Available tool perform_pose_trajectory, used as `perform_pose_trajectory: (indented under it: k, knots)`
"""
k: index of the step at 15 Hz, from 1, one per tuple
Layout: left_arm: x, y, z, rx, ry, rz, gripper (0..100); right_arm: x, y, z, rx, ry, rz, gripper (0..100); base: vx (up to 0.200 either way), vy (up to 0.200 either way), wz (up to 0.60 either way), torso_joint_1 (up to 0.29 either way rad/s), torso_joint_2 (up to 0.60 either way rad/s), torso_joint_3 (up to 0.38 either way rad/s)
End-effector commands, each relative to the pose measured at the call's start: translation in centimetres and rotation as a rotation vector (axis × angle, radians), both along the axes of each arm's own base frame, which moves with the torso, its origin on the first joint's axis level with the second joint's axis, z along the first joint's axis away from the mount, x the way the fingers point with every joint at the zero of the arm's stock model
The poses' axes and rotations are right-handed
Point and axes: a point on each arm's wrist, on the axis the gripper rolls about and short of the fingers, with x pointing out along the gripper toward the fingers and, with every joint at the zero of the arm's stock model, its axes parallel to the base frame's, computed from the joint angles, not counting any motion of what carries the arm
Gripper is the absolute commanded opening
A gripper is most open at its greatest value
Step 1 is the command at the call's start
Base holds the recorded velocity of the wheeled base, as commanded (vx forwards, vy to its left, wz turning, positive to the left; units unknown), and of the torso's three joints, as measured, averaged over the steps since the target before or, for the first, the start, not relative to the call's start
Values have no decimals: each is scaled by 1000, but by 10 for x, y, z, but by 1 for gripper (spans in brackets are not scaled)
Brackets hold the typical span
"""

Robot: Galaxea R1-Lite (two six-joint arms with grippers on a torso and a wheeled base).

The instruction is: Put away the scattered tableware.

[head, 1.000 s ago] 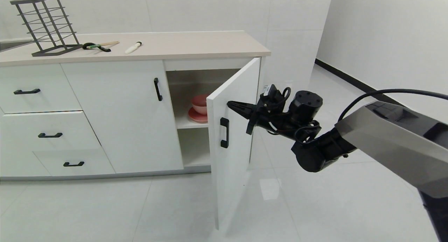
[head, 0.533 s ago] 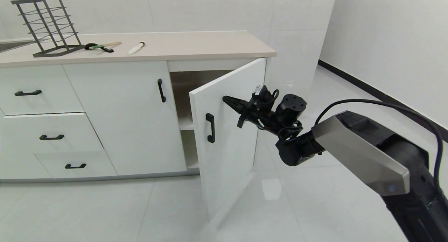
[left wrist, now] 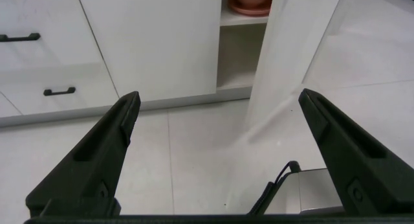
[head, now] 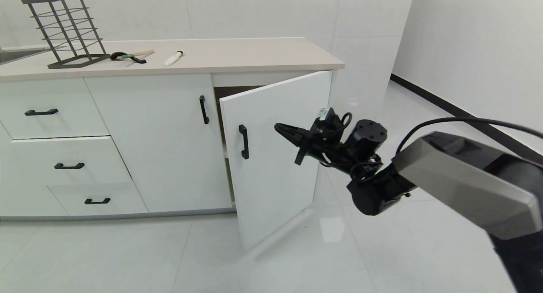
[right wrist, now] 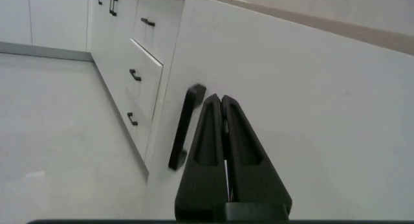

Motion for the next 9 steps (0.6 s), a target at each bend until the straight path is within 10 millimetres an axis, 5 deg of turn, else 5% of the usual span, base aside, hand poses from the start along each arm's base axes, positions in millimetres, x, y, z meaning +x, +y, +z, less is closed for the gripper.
perform_pose_trajectory:
  k: [1,3,5,6,9]
  knots:
    - [0,0,0,0,1,0,100,-118,-74,86,5,-4,-23,0,0,0,0,0,0,0]
    - [0,0,0,0,1,0,100,-184,-127,106,14,-21,-98,0,0,0,0,0,0,0]
    - [0,0,0,0,1,0,100,-230,-169,108,21,-47,-216,0,0,0,0,0,0,0]
    - [0,0,0,0,1,0,100,-269,-196,110,37,-106,-337,0,0,0,0,0,0,0]
    - [0,0,0,0,1,0,100,-332,-219,108,52,-241,-551,0,0,0,0,0,0,0]
